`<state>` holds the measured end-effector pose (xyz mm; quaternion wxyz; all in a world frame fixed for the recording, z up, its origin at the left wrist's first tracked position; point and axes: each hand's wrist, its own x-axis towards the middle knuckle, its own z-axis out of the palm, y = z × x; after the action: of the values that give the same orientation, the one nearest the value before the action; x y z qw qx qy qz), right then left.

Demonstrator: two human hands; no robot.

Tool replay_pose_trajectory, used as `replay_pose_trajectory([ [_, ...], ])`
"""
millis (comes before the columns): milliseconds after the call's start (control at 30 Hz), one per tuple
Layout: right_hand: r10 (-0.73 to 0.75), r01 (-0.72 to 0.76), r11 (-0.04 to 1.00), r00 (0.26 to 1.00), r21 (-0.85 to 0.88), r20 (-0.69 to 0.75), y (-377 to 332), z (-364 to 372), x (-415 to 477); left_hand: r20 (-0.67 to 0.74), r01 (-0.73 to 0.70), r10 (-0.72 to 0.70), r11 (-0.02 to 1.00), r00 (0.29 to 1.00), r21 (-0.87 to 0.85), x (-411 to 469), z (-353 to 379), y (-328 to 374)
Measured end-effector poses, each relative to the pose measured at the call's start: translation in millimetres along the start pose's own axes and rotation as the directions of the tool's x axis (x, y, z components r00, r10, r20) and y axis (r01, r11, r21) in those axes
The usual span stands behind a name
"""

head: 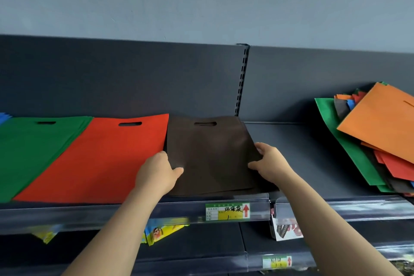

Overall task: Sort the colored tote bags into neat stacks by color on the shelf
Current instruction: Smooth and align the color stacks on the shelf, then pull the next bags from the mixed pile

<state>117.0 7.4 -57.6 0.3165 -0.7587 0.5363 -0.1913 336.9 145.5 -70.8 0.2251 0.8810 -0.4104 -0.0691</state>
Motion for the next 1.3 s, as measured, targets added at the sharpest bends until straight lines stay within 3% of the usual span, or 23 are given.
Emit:
replay_pose_trajectory([
  [200,0.005,-0.014,0.99,0.998,-0.14,-0.066,16,-7,-7,-0.029,-0.058,0.058,0.998,0.998,0.025,0,8,14],
  [367,-0.091,0.055,0.977,0.981,-0.206,-0.171,25,-24,-13,-0.149,-0.114,0.131,0.986,0.98,0.12,-4,6,31],
  [567,-0.211,0.099,0.931,0.932,-0.351,-0.296,60,-87,-22,-0.211,-0.322,0.292,0.938,0.933,-0.125,-19,17,106],
  [733,-0.14,-0.063,0.916,0.875,-0.396,-0.464,114,-174,-25,-0.216,-0.455,0.407,0.845,0.888,-0.281,-35,41,198],
  [867,0.068,-0.27,0.877,0.889,-0.397,-0.453,171,-233,-22,-0.102,-0.46,0.455,0.817,0.885,-0.348,-39,75,267],
  [1000,0.188,-0.346,0.849,0.904,-0.399,-0.383,221,-263,-13,0.022,-0.441,0.487,0.808,0.873,-0.39,-40,104,328],
  [1200,0.008,-0.119,0.882,0.971,-0.456,-0.238,244,-284,-25,0.183,-0.316,0.423,0.848,0.887,-0.426,-35,135,377],
  [1300,-0.038,-0.046,0.901,0.982,-0.43,-0.185,250,-292,-22,0.195,-0.223,0.383,0.806,0.903,-0.549,-33,146,389],
])
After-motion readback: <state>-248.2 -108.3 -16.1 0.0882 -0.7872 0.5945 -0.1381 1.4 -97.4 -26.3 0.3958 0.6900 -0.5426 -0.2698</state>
